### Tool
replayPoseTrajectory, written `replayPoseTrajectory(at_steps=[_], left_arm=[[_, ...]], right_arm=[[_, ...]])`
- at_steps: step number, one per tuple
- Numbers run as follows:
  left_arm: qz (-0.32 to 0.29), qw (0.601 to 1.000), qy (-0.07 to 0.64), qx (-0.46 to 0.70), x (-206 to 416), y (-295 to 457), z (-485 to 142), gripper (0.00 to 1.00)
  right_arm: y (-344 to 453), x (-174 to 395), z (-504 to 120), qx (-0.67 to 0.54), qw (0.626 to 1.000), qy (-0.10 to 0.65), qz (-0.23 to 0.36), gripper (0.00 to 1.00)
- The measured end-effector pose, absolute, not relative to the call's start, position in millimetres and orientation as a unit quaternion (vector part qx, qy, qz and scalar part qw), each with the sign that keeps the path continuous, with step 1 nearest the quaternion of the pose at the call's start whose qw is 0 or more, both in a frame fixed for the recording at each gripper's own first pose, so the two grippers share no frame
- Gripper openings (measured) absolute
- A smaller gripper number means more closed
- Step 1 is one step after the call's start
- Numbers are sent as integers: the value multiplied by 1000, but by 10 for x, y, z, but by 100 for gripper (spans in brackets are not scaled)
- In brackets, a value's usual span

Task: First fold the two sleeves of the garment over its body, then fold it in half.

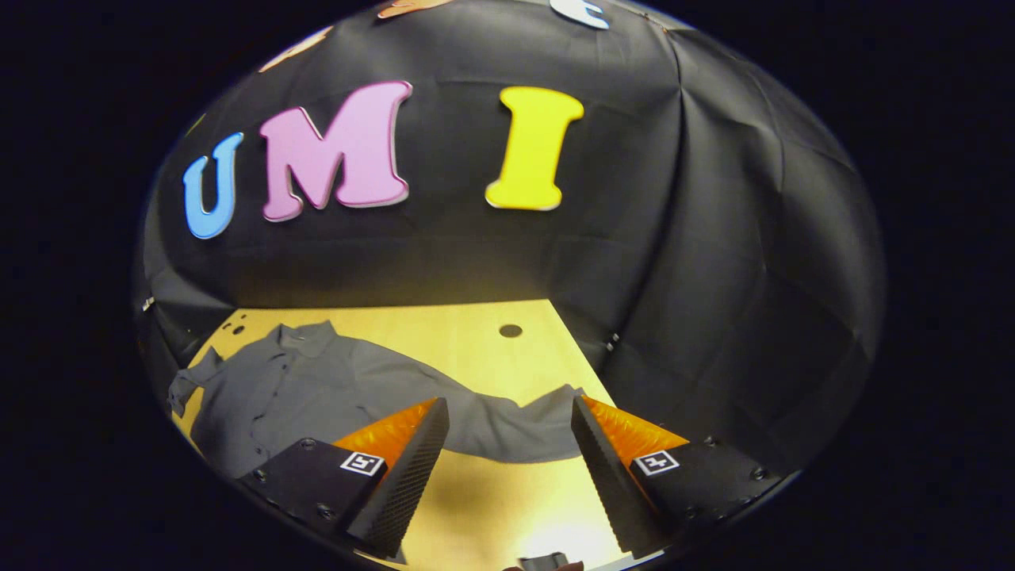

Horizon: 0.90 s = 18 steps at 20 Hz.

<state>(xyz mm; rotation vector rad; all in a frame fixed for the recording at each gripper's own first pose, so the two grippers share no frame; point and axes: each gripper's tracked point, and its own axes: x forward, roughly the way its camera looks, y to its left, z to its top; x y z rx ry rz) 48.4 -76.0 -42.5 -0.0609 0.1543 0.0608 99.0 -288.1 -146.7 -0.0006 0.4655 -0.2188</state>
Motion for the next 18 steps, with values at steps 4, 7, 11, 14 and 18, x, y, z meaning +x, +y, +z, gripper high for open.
replayPoseTrajectory(at_steps=[4,7,11,14,18], left_arm=[[57,992,105,-38,549,-944,-525,96],[79,989,118,-29,552,-1001,-549,96],[108,984,136,-32,492,-990,-620,96],[126,981,145,-30,421,-943,-639,97],[144,978,148,-26,372,-859,-645,97]], right_arm=[[-3384,1364,-2090,1,952,286,-106,98],[-3586,1605,-2482,11,943,316,-103,98],[-3767,1838,-2896,23,932,344,-108,99],[-3813,1932,-3147,22,925,364,-109,98],[-3807,1918,-3452,-1,911,401,-102,98]])
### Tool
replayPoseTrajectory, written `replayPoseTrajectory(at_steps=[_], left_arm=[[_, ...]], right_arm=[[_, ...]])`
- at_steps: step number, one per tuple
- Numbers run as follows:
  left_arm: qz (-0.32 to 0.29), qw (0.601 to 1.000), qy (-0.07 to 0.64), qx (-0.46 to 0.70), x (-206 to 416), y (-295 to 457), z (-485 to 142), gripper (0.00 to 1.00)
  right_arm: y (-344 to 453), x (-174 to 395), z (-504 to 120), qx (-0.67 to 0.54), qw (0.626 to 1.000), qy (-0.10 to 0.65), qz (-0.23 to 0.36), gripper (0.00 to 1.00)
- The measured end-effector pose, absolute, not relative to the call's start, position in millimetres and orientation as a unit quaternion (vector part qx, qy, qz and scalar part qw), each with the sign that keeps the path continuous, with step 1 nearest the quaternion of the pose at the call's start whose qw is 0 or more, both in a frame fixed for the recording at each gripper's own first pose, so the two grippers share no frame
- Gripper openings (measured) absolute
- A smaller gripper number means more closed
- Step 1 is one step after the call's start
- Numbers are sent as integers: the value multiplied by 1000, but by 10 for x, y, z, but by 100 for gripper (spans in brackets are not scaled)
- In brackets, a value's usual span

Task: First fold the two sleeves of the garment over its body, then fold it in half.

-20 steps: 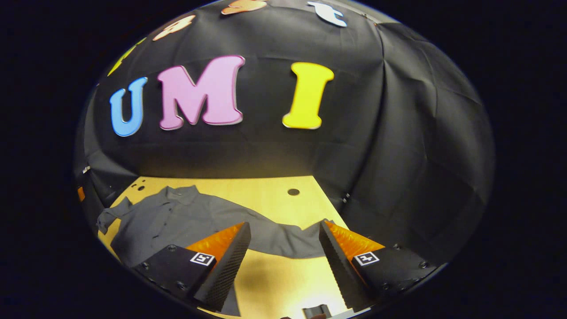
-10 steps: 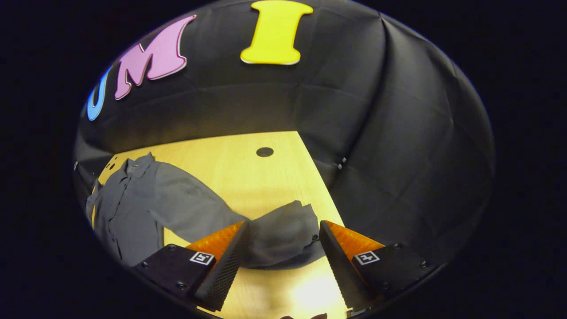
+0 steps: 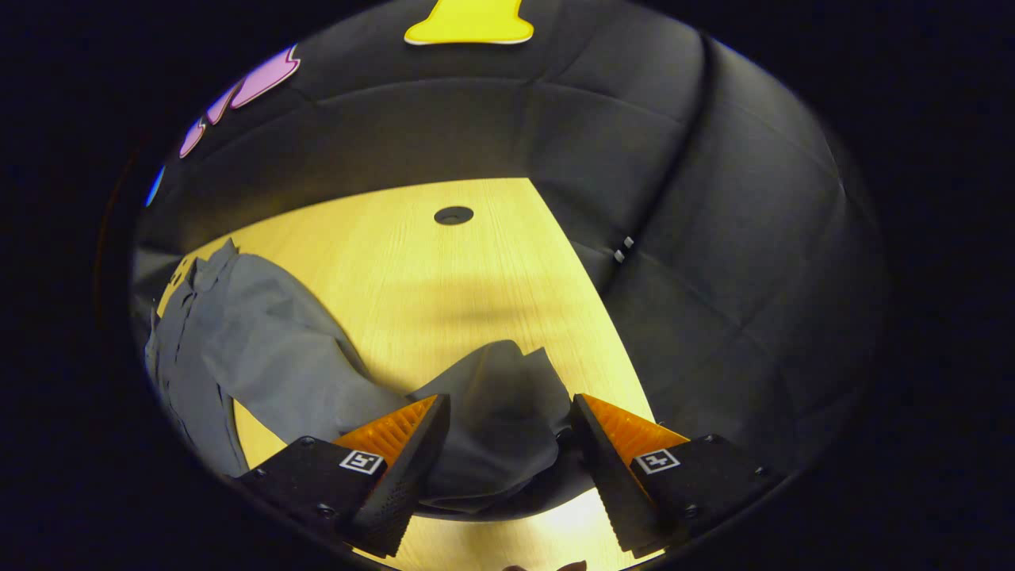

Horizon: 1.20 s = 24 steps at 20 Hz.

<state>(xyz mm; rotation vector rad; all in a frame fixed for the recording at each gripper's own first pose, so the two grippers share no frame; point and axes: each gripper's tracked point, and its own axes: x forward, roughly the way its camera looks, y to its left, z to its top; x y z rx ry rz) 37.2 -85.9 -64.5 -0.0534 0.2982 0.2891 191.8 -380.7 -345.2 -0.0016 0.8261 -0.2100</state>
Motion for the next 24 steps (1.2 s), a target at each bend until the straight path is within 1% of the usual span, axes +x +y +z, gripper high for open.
replayPoseTrajectory(at_steps=[1,2,3,4,5,6,9,11,13,19,24], left_arm=[[148,977,149,-28,357,-839,-654,96],[151,977,149,-28,332,-820,-655,97],[156,976,149,-27,308,-787,-657,96],[160,975,149,-26,292,-760,-670,96],[164,975,150,-28,260,-725,-677,96],[167,974,150,-29,232,-704,-696,96],[172,974,147,-33,132,-599,-703,97],[171,974,146,-37,94,-514,-746,96],[167,975,144,-40,69,-410,-751,96],[126,981,139,-38,99,3,-756,96],[101,985,132,-38,116,449,-767,96]], right_arm=[[-3768,1897,-3506,-7,907,411,-93,99],[-3759,1949,-3504,-4,911,402,-90,99],[-3773,1905,-3502,6,910,405,-86,96],[-3728,1906,-3504,31,910,405,-79,96],[-3715,1946,-3507,33,912,401,-84,84],[-3687,1967,-3522,29,912,401,-75,72],[-3677,1983,-3526,13,913,402,-68,6],[-3645,1970,-3431,11,917,393,-69,5],[-3555,1967,-3208,17,929,362,-72,5],[-3154,1850,-2227,38,964,252,-78,5],[-2413,1745,-1571,24,981,189,-41,5]])
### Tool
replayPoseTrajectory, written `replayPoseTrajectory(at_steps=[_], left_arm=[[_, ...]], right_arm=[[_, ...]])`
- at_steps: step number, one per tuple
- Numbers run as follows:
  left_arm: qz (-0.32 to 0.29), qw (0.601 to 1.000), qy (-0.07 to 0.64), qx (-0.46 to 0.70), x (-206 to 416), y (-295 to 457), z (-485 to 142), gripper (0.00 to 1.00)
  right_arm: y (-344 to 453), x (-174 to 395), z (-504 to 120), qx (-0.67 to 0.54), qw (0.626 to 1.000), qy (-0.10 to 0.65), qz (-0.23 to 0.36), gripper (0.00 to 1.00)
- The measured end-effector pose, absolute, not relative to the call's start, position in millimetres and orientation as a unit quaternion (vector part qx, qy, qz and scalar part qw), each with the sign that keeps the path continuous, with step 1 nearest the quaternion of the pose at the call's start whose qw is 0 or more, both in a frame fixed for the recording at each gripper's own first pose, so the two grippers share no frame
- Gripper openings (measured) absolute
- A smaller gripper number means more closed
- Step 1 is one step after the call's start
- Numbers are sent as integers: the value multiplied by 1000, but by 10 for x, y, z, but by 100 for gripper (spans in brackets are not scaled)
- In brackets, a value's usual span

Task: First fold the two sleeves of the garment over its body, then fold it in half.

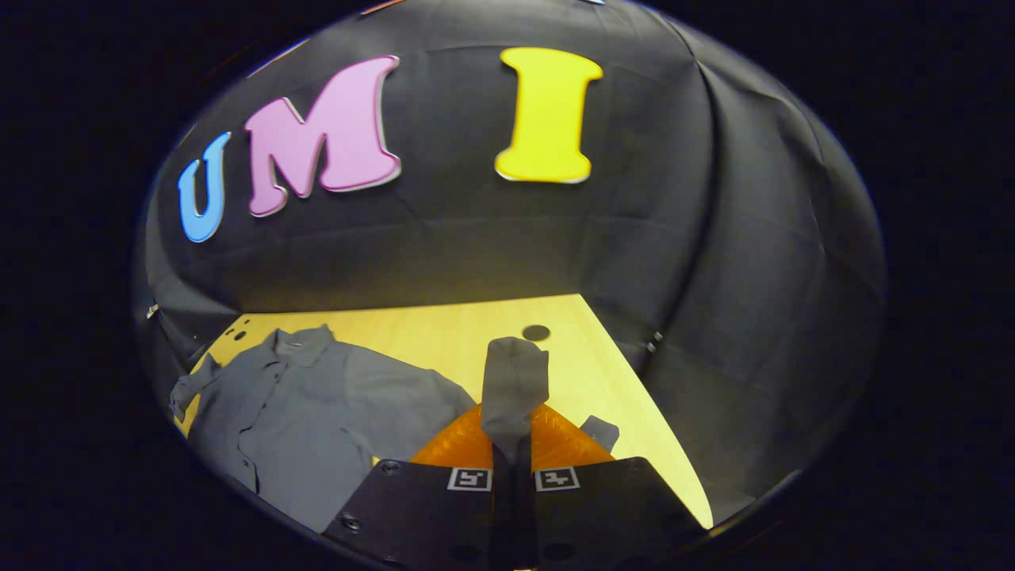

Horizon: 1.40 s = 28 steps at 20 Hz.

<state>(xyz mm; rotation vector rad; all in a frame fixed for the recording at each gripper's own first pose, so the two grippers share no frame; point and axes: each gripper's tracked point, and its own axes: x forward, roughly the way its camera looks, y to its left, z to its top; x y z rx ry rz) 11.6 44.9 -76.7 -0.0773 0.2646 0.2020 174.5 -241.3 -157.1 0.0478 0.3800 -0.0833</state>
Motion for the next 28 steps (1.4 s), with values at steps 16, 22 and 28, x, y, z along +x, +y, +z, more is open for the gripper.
replayPoseTrajectory(at_steps=[16,22,28], left_arm=[[100,984,117,-91,-119,1722,-937,96],[129,980,121,-93,-138,2250,-1047,97],[158,973,129,-109,-102,2699,-1209,96]], right_arm=[[330,1876,-1226,13,980,163,115,5],[1023,2039,-1624,14,969,202,143,5],[1519,2156,-2293,16,951,266,158,5]])
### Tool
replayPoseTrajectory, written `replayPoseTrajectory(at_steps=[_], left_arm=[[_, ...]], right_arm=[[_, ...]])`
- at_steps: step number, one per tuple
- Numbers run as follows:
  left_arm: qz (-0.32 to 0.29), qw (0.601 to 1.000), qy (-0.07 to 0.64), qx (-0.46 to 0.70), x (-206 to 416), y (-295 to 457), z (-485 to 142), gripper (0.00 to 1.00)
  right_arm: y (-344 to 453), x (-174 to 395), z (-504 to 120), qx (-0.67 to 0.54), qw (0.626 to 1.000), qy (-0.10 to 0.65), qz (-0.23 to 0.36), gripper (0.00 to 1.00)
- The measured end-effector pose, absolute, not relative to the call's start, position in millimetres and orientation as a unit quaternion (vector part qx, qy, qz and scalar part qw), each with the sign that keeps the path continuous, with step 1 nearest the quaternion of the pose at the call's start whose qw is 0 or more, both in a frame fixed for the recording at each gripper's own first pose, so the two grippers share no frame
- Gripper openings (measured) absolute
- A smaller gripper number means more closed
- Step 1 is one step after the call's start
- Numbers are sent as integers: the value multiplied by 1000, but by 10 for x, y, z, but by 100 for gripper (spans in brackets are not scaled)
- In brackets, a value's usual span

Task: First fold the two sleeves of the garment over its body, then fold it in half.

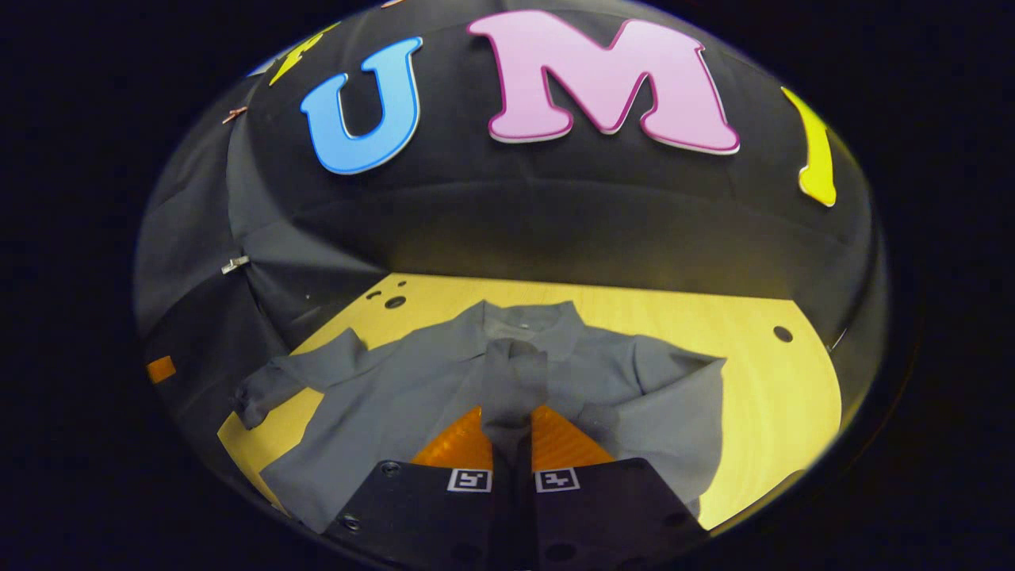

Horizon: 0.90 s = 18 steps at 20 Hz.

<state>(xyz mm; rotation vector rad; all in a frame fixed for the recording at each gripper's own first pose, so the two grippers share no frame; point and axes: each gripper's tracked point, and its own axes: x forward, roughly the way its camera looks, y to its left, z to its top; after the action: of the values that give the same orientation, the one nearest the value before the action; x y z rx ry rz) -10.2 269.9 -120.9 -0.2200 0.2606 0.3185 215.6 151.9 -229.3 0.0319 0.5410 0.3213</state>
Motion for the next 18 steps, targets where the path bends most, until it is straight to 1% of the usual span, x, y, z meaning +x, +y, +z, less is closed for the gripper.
replayPoseTrajectory(at_steps=[2,4,7,8,9,10,13,14,15,18], left_arm=[[166,971,136,-110,-77,2842,-1278,96],[172,968,143,-111,-65,2949,-1346,96],[178,965,154,-114,-49,3072,-1456,96],[178,964,157,-116,-43,3097,-1484,96],[180,963,160,-118,-21,3124,-1527,96],[181,962,163,-121,-12,3149,-1557,96],[184,960,171,-125,11,3190,-1644,96],[183,960,172,-124,29,3195,-1666,96],[184,960,173,-122,34,3211,-1682,96],[186,958,182,-121,78,3244,-1758,96]], right_arm=[[1663,2146,-2515,34,940,297,162,6],[1735,2150,-2734,48,931,325,159,10],[1880,2076,-3021,72,912,370,163,20],[1929,2056,-3078,78,906,380,167,21],[1981,2024,-3125,86,901,389,172,28],[2013,2004,-3138,90,898,393,176,21],[2064,1962,-3111,102,893,395,188,45],[2090,1947,-3070,107,892,393,194,47],[2105,1937,-3065,110,891,394,199,52],[2193,1807,-2977,121,879,402,224,60]])
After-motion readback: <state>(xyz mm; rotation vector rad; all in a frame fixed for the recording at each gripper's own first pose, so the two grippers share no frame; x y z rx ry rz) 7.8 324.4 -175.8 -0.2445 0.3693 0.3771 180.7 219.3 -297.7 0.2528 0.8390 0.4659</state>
